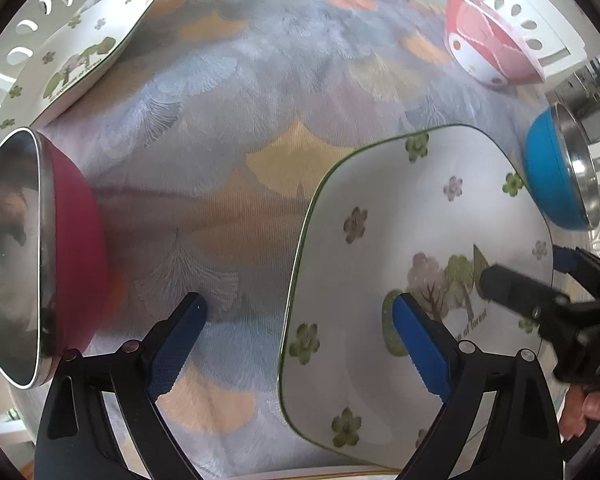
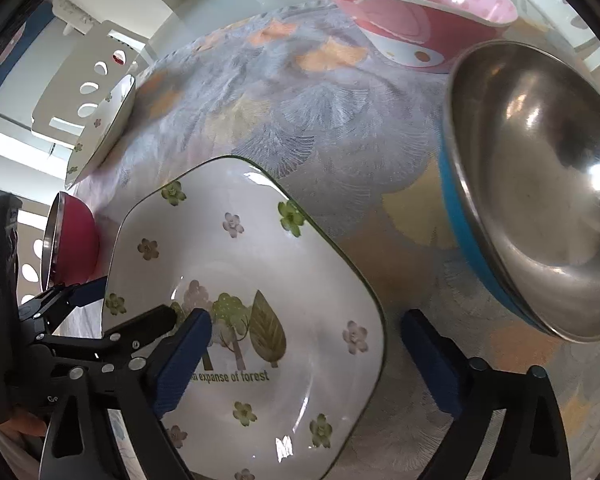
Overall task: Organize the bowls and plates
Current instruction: 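Grasp the rim of the hexagonal forest plate with the right gripper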
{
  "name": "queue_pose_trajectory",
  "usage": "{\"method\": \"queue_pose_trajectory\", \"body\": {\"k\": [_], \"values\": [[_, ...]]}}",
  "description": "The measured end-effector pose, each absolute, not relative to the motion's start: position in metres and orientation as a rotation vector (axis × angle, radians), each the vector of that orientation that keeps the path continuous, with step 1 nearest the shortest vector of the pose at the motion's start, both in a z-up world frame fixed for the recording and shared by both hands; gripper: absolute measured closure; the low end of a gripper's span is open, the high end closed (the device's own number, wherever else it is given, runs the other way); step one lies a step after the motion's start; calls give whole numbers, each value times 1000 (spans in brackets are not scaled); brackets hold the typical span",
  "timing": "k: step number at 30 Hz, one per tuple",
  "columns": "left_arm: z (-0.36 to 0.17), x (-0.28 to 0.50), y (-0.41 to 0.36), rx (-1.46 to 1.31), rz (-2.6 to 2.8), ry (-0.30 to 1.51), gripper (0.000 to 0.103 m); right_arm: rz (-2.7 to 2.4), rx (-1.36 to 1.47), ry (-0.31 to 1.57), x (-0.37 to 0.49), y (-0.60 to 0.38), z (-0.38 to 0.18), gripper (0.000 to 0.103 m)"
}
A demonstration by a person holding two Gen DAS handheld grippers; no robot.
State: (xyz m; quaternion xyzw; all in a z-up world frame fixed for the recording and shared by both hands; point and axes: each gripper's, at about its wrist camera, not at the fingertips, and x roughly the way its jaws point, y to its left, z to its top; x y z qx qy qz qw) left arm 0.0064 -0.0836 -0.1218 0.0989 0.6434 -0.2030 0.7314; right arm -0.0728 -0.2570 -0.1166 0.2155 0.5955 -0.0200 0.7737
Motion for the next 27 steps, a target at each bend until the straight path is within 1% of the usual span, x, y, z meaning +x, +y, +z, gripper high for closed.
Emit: {"method": "queue_pose_trajectory", "body": {"k": [4, 6, 7, 10, 12, 13, 14, 15, 16, 18, 21, 22, 23, 26, 27], "values": [[-120, 3, -79, 213, -447, 1400, 11, -50, 431, 1302, -71, -254, -117, 4], [-117, 2, -75, 202, -438, 1391, 16, -58, 420, 1310, -69, -253, -118, 4], [-114, 3, -71, 192, -429, 1384, 21, -60, 417, 1313, -69, -253, -118, 4], [-109, 11, -69, 167, -416, 1383, 25, -76, 426, 1314, -68, -255, -118, 8], [-107, 10, -67, 167, -419, 1381, 27, -87, 439, 1306, -69, -258, -117, 16], [-106, 10, -66, 165, -423, 1378, 31, -94, 447, 1300, -70, -260, -116, 19], [-102, 12, -62, 162, -431, 1376, 35, -97, 452, 1295, -72, -262, -115, 26], [-101, 11, -63, 160, -441, 1375, 37, -93, 456, 1290, -73, -264, -114, 32], [-99, 10, -64, 164, -451, 1374, 40, -71, 459, 1284, -74, -265, -113, 35], [-96, 10, -67, 161, -462, 1374, 47, 0, 474, 1273, -76, -264, -113, 46], [-91, 8, -76, 151, -467, 1385, 55, 45, 468, 1269, -76, -263, -113, 47], [-88, 6, -82, 156, -487, 1381, 61, 50, 474, 1264, -76, -264, -113, 48], [-86, 4, -88, 164, -512, 1381, 64, 55, 489, 1258, -77, -266, -113, 50], [-86, 1, -100, 195, -504, 1374, 64, 63, 547, 1243, -81, -274, -115, 56], [-86, 0, -103, 191, -502, 1375, 64, 71, 561, 1241, -82, -276, -116, 57]]}}
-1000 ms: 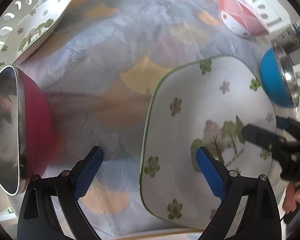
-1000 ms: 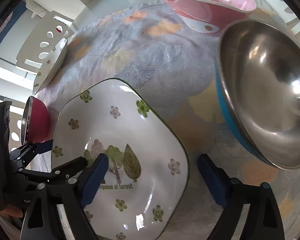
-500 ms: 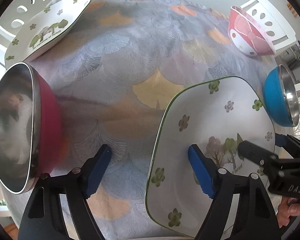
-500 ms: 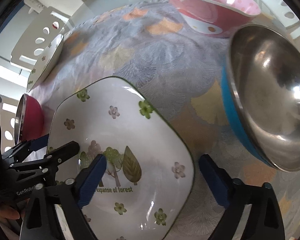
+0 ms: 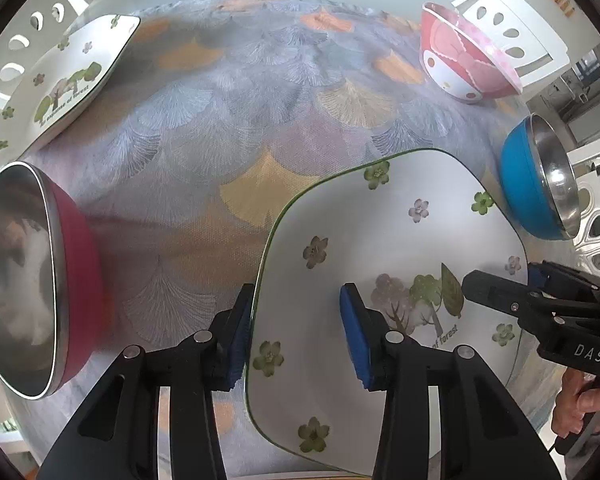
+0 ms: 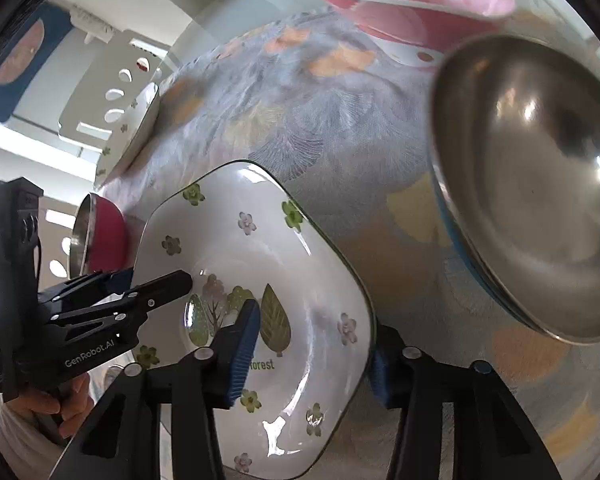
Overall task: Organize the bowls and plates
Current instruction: 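Grasp the rim of the hexagonal forest plate with the right gripper, then lift the hexagonal plate and carry it toward the round leaf-print plate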
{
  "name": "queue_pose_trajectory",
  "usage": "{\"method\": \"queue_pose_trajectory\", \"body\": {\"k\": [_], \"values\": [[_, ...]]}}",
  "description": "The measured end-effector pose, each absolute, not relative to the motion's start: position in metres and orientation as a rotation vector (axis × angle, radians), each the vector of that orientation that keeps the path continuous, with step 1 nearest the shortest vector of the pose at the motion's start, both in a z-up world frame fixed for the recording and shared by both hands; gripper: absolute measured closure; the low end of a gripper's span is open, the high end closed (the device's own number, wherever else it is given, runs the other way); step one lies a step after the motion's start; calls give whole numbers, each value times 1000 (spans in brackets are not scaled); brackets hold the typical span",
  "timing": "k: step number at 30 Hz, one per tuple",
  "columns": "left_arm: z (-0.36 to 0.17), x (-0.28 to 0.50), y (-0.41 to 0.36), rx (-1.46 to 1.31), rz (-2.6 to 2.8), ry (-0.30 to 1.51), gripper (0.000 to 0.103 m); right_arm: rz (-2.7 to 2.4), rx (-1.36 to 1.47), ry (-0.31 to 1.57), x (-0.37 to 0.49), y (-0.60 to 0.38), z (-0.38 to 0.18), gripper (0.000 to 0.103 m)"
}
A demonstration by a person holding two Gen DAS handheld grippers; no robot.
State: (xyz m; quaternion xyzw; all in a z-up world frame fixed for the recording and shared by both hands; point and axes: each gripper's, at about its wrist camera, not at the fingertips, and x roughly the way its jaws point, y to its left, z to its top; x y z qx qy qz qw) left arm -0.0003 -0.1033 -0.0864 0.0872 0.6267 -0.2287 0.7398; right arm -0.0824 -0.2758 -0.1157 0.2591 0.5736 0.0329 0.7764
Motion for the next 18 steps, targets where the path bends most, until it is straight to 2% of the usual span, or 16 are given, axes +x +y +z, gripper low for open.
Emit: {"method": "queue_pose_trajectory", "body": {"k": [18], "values": [[-62, -13, -107, 217, -498, 1321, 64, 140, 501, 1218, -84, -261, -94, 57]]}}
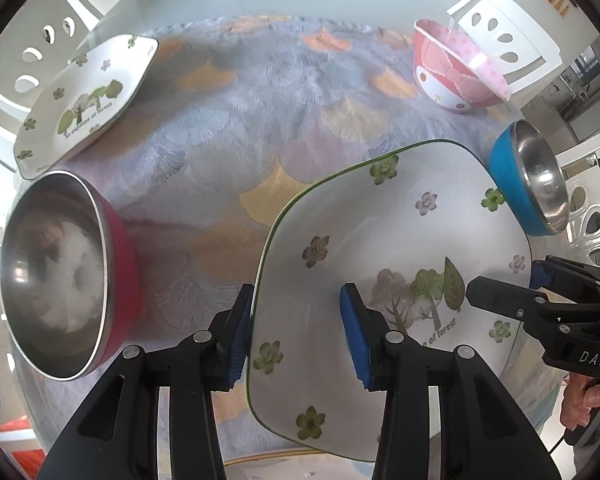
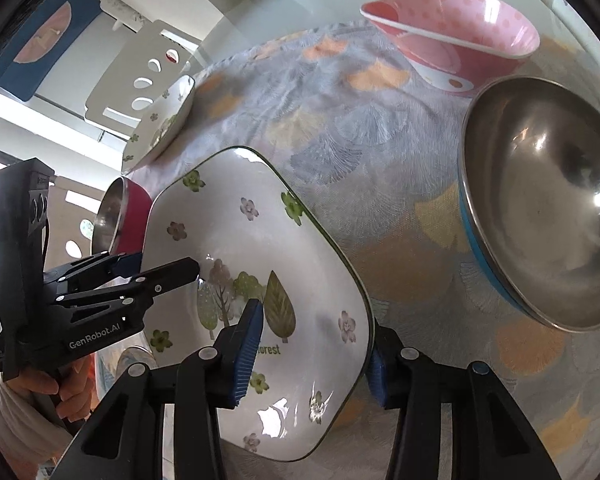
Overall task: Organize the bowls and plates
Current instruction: 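Lift the hexagonal plate and carry it toward the round leaf-print plate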
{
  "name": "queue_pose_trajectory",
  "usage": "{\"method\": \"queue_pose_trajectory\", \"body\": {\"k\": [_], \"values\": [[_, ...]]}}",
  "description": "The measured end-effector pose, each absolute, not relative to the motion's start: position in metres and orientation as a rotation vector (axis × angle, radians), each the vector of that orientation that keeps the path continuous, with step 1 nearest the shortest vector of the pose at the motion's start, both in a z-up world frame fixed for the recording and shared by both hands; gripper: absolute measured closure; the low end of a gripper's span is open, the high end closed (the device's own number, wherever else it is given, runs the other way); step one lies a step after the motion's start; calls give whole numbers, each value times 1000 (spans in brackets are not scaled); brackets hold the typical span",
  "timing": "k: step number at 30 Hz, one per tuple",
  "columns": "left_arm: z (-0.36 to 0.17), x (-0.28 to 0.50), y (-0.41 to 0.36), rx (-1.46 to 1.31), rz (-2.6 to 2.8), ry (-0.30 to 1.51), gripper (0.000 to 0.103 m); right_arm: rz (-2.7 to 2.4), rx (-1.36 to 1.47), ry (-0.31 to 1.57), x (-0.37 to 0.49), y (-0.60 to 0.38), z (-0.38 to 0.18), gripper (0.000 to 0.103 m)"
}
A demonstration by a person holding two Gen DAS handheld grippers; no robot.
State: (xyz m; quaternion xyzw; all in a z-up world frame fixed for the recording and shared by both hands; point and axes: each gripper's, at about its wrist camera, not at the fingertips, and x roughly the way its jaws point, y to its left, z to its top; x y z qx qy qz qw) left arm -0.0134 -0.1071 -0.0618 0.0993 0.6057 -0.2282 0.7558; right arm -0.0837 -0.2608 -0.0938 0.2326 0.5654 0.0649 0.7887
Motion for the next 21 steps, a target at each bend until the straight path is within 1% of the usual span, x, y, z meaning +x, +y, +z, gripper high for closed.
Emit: {"method": "queue_pose_trajectory", "body": {"k": [7, 15, 21], "values": [[-32, -26, -70, 200, -523, 1284, 64, 135, 501, 1181, -92, -258, -75, 57], [-27, -25, -59, 188, -514, 1277, 64, 146, 478, 1146, -99, -242, -49, 57], [-11, -30, -35, 144, -509, 1249, 64, 153, 463, 1125, -101, -225, -33, 57]]}}
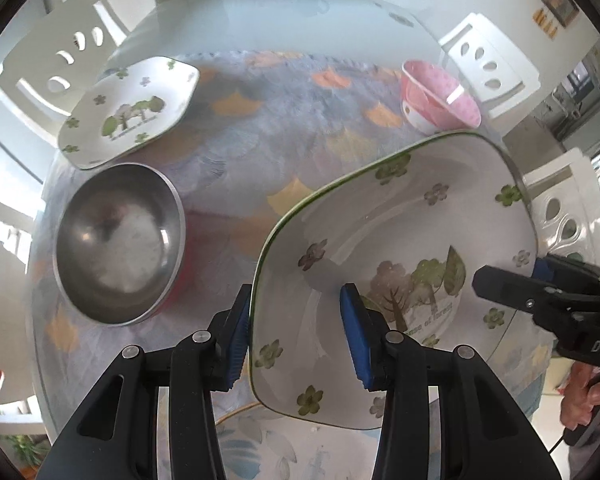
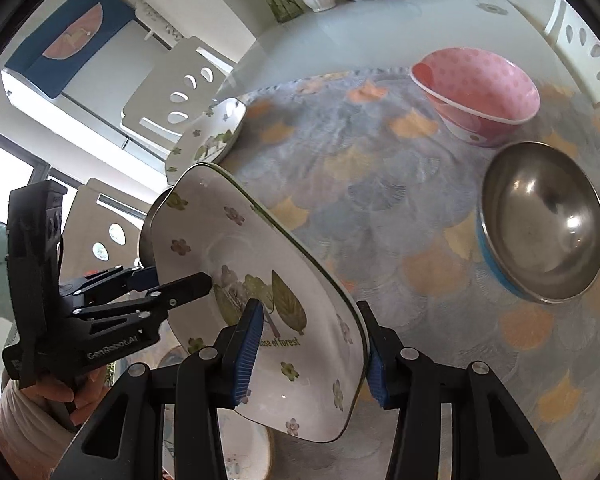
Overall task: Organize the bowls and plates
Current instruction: 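Lift the hexagonal plate and carry it toward the round leaf-print plate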
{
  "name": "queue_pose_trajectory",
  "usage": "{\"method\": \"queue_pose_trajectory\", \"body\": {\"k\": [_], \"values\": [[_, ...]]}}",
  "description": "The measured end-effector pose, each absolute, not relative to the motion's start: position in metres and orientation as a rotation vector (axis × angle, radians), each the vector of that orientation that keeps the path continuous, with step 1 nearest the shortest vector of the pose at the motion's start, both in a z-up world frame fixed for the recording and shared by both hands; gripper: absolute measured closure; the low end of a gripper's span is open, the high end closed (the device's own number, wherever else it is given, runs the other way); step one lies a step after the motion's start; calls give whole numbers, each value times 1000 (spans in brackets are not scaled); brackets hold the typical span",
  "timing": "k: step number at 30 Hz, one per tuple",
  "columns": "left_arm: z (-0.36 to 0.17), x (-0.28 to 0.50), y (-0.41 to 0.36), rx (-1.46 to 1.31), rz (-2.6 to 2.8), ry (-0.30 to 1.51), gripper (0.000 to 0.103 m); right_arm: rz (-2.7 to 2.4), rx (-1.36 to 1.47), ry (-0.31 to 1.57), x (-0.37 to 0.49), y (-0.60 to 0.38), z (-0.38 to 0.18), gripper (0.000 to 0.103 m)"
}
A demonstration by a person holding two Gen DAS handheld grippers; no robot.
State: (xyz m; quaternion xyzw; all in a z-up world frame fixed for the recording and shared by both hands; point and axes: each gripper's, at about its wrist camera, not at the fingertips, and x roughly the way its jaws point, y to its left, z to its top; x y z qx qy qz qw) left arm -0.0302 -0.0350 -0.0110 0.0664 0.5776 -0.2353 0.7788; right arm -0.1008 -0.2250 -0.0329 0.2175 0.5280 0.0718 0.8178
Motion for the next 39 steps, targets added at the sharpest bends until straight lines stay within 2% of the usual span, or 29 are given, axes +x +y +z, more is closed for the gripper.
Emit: {"method": "queue_pose_trajectory", "body": {"k": [21, 39], "values": [[15, -45, 53, 70, -461, 1202, 64, 215, 441, 1127, -100, -146, -17, 57], [10, -67, 79, 73, -493, 1216, 64, 196, 432, 1127, -121, -115, -11, 57]]}}
